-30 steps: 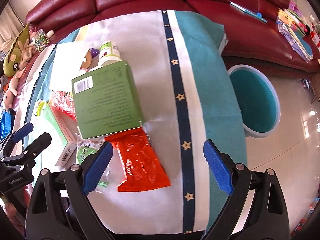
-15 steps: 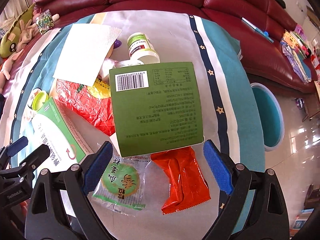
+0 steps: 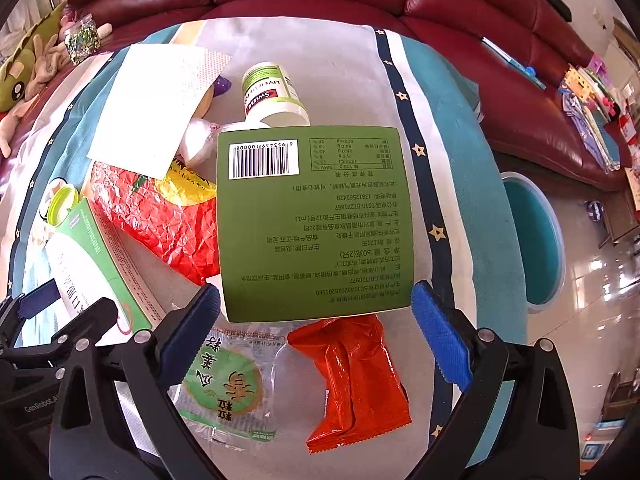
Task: Collect trash
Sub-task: 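Move the left tool toward the white-green medicine box while the right tool approaches the green box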
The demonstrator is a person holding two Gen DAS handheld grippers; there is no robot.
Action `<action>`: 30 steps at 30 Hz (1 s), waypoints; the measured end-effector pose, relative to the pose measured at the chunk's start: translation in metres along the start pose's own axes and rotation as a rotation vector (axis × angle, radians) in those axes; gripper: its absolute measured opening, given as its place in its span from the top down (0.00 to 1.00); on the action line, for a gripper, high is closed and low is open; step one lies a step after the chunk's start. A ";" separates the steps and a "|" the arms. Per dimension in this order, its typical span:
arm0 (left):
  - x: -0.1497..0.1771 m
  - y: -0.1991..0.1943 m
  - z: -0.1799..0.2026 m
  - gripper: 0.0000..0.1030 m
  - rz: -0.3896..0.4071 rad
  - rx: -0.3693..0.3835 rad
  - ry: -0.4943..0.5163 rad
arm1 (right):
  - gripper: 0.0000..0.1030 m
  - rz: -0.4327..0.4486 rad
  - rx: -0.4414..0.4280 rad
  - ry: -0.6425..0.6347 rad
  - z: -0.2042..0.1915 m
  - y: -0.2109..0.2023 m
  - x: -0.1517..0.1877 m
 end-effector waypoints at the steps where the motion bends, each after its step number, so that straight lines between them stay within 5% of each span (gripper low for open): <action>1: -0.002 0.001 0.001 0.04 -0.002 -0.004 -0.006 | 0.11 -0.006 -0.007 0.003 0.000 0.001 -0.002; 16: -0.021 0.018 0.006 0.04 -0.027 -0.091 -0.030 | 0.11 -0.048 -0.054 0.110 0.042 0.019 -0.020; 20: -0.026 0.023 0.007 0.04 -0.038 -0.124 -0.045 | 0.14 -0.004 -0.107 0.138 0.060 0.013 -0.026; 30: -0.028 0.034 0.013 0.04 -0.050 -0.204 -0.013 | 0.16 0.077 -0.073 0.108 0.102 0.000 -0.033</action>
Point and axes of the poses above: each gripper's, at about its wrist camera, not at the fingertips, and y roughly the way its jaws point, z to its right, x to its underside, the point moved 9 cm from there along y, roughly the way its jaws point, and after that the axes turned 3 degrees about -z, right-handed, at the moved point
